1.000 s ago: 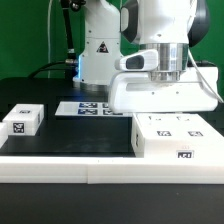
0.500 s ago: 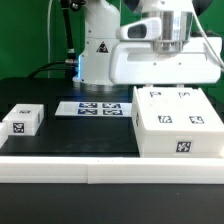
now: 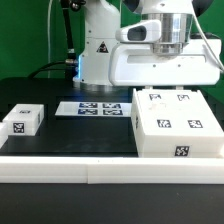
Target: Assemble cabinet
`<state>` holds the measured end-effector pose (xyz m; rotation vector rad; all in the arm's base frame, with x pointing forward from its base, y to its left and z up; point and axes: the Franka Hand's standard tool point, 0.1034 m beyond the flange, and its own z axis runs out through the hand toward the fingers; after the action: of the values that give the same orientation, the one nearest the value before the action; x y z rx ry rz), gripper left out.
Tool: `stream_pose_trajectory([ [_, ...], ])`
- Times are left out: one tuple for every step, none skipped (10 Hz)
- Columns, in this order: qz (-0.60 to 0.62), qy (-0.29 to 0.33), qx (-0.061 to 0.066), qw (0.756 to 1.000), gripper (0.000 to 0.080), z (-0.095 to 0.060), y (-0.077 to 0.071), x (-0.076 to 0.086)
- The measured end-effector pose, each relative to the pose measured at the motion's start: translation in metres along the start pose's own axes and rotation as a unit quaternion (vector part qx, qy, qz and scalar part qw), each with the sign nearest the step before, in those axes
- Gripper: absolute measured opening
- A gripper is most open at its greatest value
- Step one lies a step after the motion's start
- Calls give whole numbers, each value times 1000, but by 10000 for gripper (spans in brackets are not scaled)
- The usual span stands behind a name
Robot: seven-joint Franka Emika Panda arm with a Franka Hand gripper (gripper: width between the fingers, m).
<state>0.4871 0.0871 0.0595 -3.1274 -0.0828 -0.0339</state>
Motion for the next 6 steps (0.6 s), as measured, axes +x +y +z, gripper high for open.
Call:
stream_pose_trajectory([
  [3, -15, -1, 1000, 216, -4, -1, -3],
  [5, -23, -2, 1000, 216, -6, -2, -5],
  [4, -31, -3, 1000, 216, -11, -2, -7],
  [3, -31, -3, 1000, 216, -15, -1, -6],
  [3, -33, -3, 999, 216, -11, -1, -8],
  [3, -35, -3, 999, 216, -10, -1, -9],
])
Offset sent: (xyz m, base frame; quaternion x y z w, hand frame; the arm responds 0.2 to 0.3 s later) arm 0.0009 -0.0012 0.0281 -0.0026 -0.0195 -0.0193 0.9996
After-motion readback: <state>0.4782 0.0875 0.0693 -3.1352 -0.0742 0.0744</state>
